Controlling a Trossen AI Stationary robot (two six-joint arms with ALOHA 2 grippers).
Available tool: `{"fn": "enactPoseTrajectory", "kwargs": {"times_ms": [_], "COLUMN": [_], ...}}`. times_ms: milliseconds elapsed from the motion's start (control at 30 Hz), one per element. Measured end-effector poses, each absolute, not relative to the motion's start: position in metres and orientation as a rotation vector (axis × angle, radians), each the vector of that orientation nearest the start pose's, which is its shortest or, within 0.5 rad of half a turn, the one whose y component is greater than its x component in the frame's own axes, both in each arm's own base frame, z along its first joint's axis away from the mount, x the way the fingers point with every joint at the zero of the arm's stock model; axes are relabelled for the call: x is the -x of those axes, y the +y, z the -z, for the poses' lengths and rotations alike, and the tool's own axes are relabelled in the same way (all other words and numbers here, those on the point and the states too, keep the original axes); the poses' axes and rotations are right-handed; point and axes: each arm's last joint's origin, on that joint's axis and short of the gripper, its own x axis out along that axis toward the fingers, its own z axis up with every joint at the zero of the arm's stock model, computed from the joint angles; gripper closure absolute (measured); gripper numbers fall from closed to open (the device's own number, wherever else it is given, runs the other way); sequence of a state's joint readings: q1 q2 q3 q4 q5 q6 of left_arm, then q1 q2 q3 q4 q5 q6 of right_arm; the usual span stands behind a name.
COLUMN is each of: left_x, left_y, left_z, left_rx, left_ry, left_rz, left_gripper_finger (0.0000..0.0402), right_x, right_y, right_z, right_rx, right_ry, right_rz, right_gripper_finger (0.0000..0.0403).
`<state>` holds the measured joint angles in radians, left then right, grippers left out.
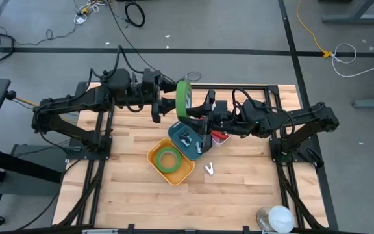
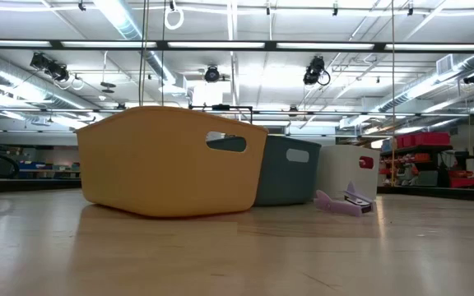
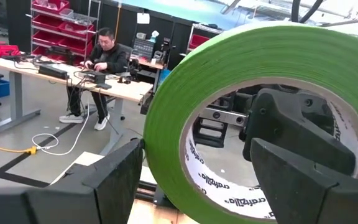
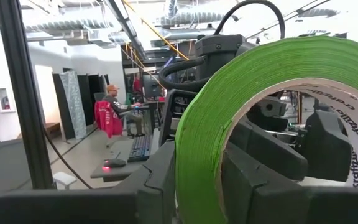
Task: Pick and place Stapler, Stapler remover, tape
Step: Put the green tape into the yellow bin
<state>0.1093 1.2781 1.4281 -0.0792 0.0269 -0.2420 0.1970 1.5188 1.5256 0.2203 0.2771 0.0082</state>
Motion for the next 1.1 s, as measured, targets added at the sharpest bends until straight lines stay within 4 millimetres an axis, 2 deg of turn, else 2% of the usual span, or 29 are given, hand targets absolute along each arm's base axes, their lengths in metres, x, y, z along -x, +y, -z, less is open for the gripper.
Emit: {"fn": "enactPoseTrajectory", "kwargs": {"times_ms": [300,567,900,1100], "left_x": [-0.2725,-0.2723,-0.2724,-0.2724], "left_y": [0.0285,0.0263,0.0260,0.0272], "left_z": [-0.4590,-0.4590,-0.4592,-0.4595], "left_rx": [0.233,0.178,0.162,0.164], "left_ry": [-0.080,-0.069,-0.071,-0.078], "left_rz": [-0.059,0.029,0.024,-0.017], "left_gripper_finger": [0.0099,0.0096,0.0025,0.0020], "right_x": [-0.3394,-0.3392,-0.3394,-0.3396], "right_y": [0.0603,0.0612,0.0610,0.0618], "right_z": [-0.4497,-0.4498,-0.4498,-0.4492], "right_rx": [-0.047,-0.044,-0.040,-0.066], "right_ry": [-0.220,-0.220,-0.220,-0.215], "right_rz": [0.064,0.059,0.040,0.005], "right_gripper_finger": [0.0308,0.0308,0.0308,0.0308]}}
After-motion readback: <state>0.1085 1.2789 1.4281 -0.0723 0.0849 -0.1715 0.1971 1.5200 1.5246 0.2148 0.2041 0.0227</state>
